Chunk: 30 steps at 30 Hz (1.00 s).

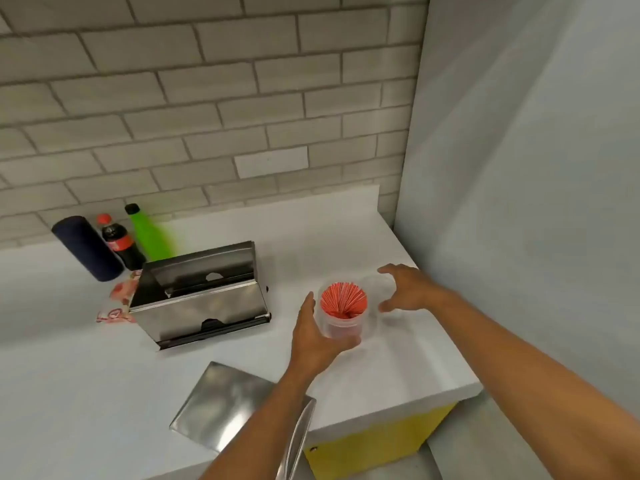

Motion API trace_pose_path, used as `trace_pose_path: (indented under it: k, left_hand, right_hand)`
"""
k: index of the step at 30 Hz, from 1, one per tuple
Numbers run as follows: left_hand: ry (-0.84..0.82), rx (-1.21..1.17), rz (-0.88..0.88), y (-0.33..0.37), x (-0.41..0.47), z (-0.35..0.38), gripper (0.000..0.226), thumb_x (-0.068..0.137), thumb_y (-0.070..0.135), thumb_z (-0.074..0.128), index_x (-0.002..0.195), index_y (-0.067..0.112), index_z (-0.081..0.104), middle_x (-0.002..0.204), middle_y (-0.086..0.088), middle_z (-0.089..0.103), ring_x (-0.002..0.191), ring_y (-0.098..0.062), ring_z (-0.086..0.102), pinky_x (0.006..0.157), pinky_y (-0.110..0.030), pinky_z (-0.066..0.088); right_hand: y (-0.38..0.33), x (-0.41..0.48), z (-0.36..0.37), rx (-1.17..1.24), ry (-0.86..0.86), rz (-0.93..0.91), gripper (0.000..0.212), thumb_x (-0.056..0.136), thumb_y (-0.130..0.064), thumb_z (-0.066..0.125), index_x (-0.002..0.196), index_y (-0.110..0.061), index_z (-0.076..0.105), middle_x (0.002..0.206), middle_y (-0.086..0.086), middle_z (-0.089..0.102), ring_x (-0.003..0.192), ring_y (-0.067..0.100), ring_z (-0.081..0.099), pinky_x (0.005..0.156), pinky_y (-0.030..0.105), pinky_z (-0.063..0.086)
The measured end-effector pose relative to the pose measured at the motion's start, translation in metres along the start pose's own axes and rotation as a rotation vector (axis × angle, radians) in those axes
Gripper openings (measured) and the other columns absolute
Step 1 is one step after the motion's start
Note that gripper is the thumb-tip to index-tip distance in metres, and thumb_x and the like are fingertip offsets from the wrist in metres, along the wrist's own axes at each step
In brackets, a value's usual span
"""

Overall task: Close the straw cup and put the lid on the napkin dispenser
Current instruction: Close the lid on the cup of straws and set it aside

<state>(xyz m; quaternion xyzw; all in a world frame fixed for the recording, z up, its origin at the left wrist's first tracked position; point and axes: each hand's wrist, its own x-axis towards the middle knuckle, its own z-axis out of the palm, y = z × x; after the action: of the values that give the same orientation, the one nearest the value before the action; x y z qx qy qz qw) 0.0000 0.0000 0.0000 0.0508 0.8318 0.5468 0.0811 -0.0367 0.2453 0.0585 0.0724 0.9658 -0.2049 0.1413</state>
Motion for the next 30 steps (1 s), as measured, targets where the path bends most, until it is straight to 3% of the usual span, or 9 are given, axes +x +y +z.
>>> trace_pose_path:
  k: [2, 5, 7, 10, 12, 16, 20, 27, 30]
  left_hand:
    - [0.027, -0.020, 0.004, -0.001, 0.008, 0.006, 0.121, 0.045, 0.047, 0.102, 0.148, 0.031, 0.041, 0.139, 0.010, 0.060, 0.124, -0.017, 0.061, 0.102, -0.043, 0.055]
    - [0.043, -0.046, -0.006, -0.006, 0.012, 0.015, 0.107, 0.043, 0.053, 0.099, 0.132, 0.059, 0.040, 0.126, 0.026, 0.059, 0.114, -0.007, 0.063, 0.088, -0.018, 0.055]
    - [0.078, -0.056, -0.013, -0.005, 0.015, 0.019, 0.102, 0.042, 0.055, 0.097, 0.125, 0.065, 0.040, 0.123, 0.028, 0.059, 0.111, -0.004, 0.063, 0.084, -0.014, 0.053]
    - [0.109, -0.061, -0.021, -0.006, 0.017, 0.025, 0.108, 0.041, 0.050, 0.100, 0.135, 0.051, 0.046, 0.125, 0.020, 0.064, 0.113, -0.006, 0.064, 0.093, -0.026, 0.058]
    - [0.135, -0.059, -0.023, -0.009, 0.019, 0.029, 0.112, 0.040, 0.051, 0.100, 0.139, 0.044, 0.047, 0.128, 0.018, 0.064, 0.115, -0.008, 0.064, 0.096, -0.027, 0.056]
    - [0.156, -0.058, -0.061, -0.010, 0.020, 0.034, 0.112, 0.040, 0.054, 0.099, 0.138, 0.041, 0.048, 0.125, 0.017, 0.065, 0.112, -0.008, 0.065, 0.091, -0.019, 0.055]
    - [0.171, -0.034, -0.103, -0.010, 0.021, 0.039, 0.105, 0.044, 0.048, 0.101, 0.135, 0.037, 0.050, 0.121, 0.015, 0.066, 0.106, -0.004, 0.065, 0.082, -0.009, 0.051]
    - [0.183, 0.007, -0.084, -0.015, 0.022, 0.044, 0.097, 0.054, 0.046, 0.099, 0.137, 0.032, 0.051, 0.124, 0.012, 0.065, 0.110, -0.012, 0.065, 0.090, -0.017, 0.054]
    - [0.182, -0.004, -0.076, -0.016, 0.022, 0.043, 0.098, 0.054, 0.046, 0.100, 0.138, 0.031, 0.052, 0.125, 0.011, 0.066, 0.112, -0.013, 0.066, 0.095, -0.024, 0.057]
  right_hand:
    - [0.001, 0.010, 0.002, -0.015, -0.004, 0.004, 0.108, 0.067, -0.049, 0.092, 0.157, -0.030, 0.036, 0.154, 0.001, 0.048, 0.139, 0.024, 0.047, 0.106, 0.033, 0.043]
    - [0.004, 0.026, 0.011, -0.014, -0.045, 0.037, 0.115, 0.061, -0.053, 0.093, 0.158, -0.030, 0.035, 0.155, 0.001, 0.047, 0.140, 0.024, 0.046, 0.107, 0.034, 0.042]
    - [0.004, 0.038, 0.014, -0.022, -0.063, 0.031, 0.121, 0.057, -0.056, 0.094, 0.158, -0.030, 0.034, 0.156, 0.002, 0.045, 0.142, 0.025, 0.044, 0.110, 0.036, 0.042]
    - [0.006, 0.052, 0.017, -0.043, -0.089, 0.005, 0.130, 0.050, -0.059, 0.095, 0.159, -0.029, 0.033, 0.159, 0.002, 0.042, 0.144, 0.026, 0.041, 0.114, 0.039, 0.041]
    - [0.006, 0.061, 0.021, -0.080, -0.105, -0.012, 0.133, 0.045, -0.062, 0.095, 0.159, -0.028, 0.035, 0.158, 0.002, 0.045, 0.142, 0.027, 0.044, 0.114, 0.040, 0.042]
    - [0.006, 0.076, 0.028, -0.189, -0.128, -0.049, 0.126, 0.038, -0.069, 0.090, 0.149, -0.029, 0.045, 0.145, 0.000, 0.058, 0.130, 0.026, 0.056, 0.104, 0.039, 0.049]
    - [0.006, 0.084, 0.031, -0.214, -0.145, -0.042, 0.116, 0.039, -0.064, 0.092, 0.141, -0.026, 0.052, 0.134, 0.002, 0.063, 0.120, 0.026, 0.061, 0.094, 0.036, 0.053]
    - [0.006, 0.084, 0.010, -0.176, -0.134, -0.054, 0.134, 0.044, -0.053, 0.096, 0.159, -0.026, 0.033, 0.150, 0.007, 0.043, 0.139, 0.028, 0.043, 0.107, 0.037, 0.047]
    - [-0.002, 0.078, -0.020, -0.153, -0.113, -0.077, 0.133, 0.042, -0.054, 0.097, 0.157, -0.030, 0.035, 0.147, 0.005, 0.044, 0.137, 0.027, 0.046, 0.102, 0.035, 0.049]
